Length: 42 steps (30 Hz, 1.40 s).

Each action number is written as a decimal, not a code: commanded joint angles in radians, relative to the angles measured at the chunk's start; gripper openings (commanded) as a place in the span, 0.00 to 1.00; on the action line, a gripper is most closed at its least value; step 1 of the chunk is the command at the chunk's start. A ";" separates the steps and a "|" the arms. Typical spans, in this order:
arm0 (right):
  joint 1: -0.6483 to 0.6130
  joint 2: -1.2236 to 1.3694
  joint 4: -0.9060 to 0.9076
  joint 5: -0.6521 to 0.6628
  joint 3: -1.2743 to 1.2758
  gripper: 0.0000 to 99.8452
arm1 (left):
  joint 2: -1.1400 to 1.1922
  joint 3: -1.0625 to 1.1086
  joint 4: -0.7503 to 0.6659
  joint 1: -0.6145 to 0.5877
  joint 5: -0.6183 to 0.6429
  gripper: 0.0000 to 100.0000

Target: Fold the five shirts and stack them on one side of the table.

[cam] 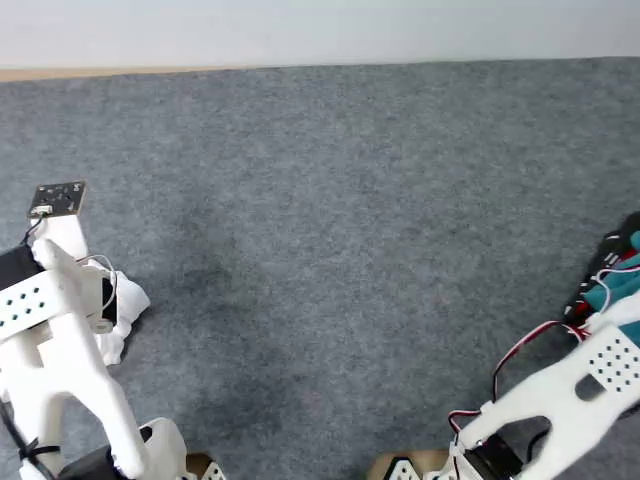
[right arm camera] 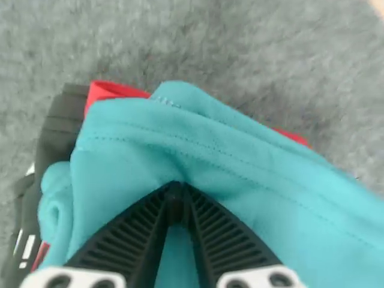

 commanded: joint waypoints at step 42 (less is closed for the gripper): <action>0.008 -0.145 0.390 0.064 -0.227 0.01 | -0.032 -0.012 0.014 0.002 -0.009 0.01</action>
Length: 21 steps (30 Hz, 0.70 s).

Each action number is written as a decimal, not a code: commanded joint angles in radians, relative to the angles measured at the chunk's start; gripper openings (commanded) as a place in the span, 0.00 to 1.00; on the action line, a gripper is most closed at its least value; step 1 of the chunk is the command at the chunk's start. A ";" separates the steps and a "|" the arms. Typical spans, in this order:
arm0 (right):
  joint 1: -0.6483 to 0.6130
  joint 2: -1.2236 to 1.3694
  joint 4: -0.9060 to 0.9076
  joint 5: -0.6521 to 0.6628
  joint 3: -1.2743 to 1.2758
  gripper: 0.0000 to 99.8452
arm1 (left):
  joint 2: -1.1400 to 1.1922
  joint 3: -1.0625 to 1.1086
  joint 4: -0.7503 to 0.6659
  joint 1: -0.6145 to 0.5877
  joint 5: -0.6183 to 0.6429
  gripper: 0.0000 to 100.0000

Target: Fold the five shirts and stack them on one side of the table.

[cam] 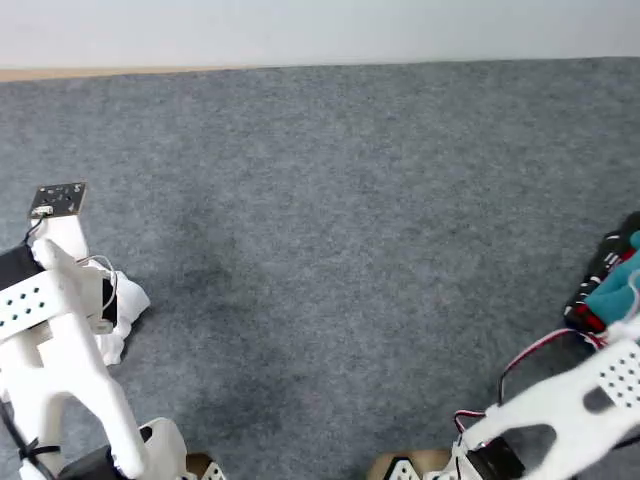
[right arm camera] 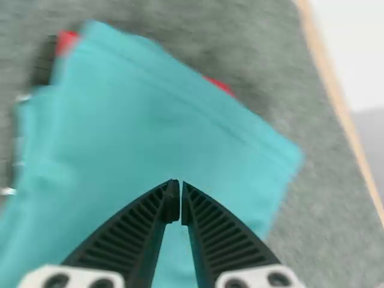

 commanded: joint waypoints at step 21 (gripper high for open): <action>-0.150 -0.087 0.047 -0.123 -0.041 0.01 | -0.032 -0.012 0.005 0.002 -0.009 0.01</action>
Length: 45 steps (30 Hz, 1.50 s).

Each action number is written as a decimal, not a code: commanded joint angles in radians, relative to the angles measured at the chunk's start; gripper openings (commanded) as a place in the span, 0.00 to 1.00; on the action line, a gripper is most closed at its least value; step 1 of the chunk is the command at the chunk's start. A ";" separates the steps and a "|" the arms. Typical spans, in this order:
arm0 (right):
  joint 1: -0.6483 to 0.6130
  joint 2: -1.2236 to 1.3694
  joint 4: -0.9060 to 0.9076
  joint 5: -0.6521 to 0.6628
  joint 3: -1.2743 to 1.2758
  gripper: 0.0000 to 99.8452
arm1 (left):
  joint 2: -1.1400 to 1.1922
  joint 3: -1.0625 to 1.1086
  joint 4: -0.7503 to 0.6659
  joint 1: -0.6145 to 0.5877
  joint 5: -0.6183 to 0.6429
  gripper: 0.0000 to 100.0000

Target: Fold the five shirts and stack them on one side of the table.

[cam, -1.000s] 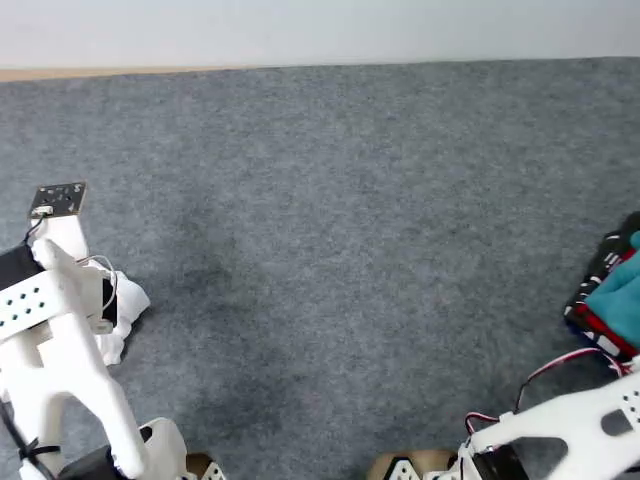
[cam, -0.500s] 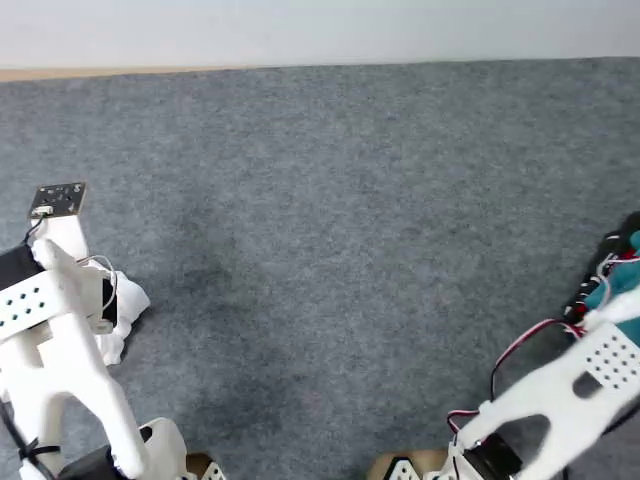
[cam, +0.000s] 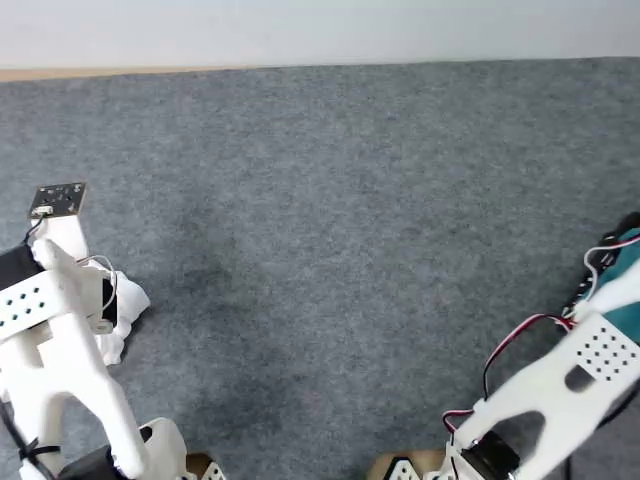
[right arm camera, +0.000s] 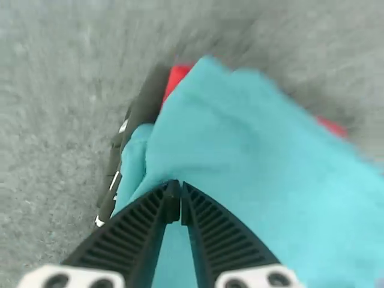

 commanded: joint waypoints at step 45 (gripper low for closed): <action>-0.056 -0.817 0.041 -0.037 0.999 0.01 | -0.031 -0.012 0.000 0.138 -0.009 0.01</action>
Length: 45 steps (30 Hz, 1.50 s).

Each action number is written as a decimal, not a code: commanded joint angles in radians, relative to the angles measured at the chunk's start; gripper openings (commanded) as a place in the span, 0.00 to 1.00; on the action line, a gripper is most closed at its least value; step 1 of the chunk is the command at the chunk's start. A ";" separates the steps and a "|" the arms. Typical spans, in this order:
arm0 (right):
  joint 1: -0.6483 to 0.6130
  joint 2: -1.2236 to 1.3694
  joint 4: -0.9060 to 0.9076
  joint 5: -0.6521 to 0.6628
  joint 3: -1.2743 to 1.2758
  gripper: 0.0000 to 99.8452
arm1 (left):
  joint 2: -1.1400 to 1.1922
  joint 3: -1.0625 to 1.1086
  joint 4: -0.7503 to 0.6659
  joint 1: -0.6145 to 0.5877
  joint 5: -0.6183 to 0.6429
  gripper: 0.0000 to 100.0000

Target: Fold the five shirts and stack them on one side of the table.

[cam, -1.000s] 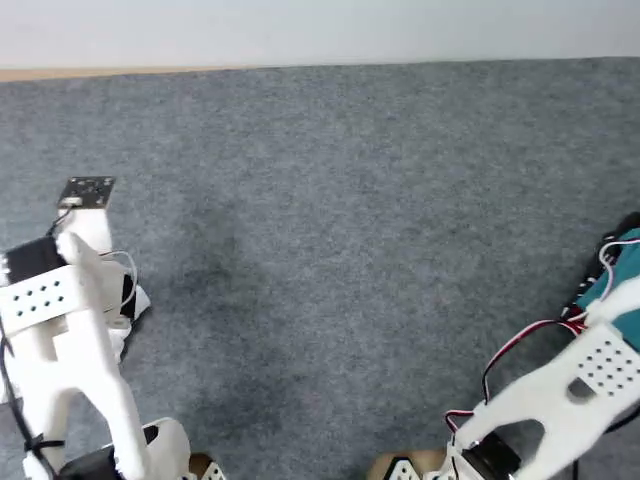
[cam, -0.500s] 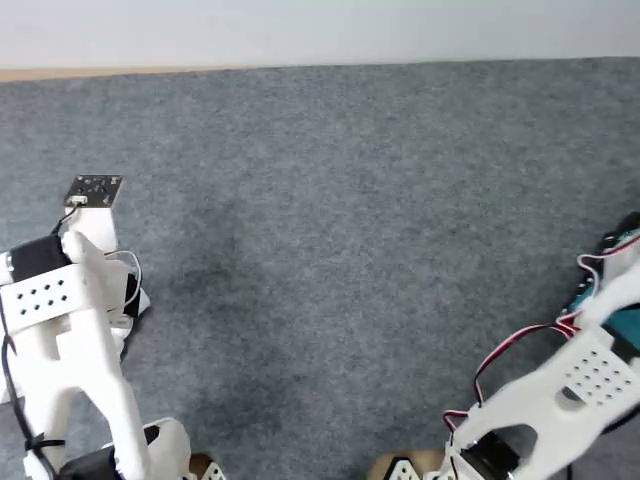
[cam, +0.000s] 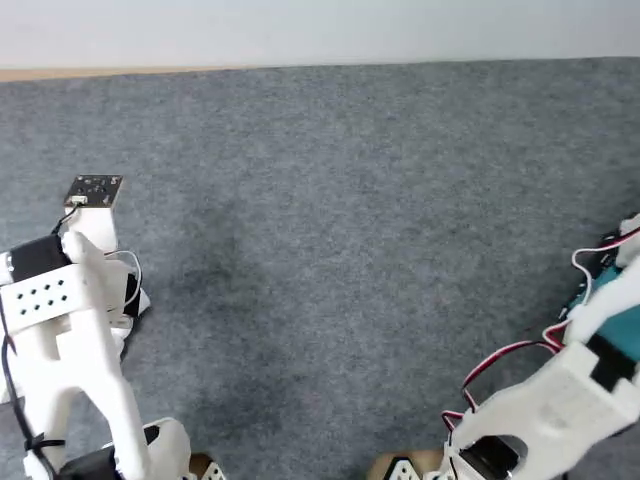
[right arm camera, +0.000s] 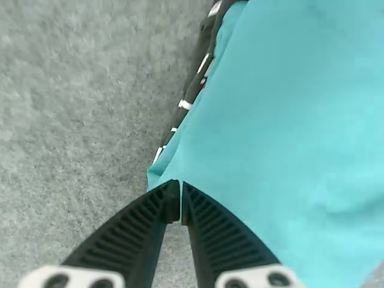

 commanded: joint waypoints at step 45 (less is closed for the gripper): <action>-0.300 -1.010 0.041 -0.163 1.049 0.01 | 0.163 -0.074 -0.215 -0.313 -0.614 0.21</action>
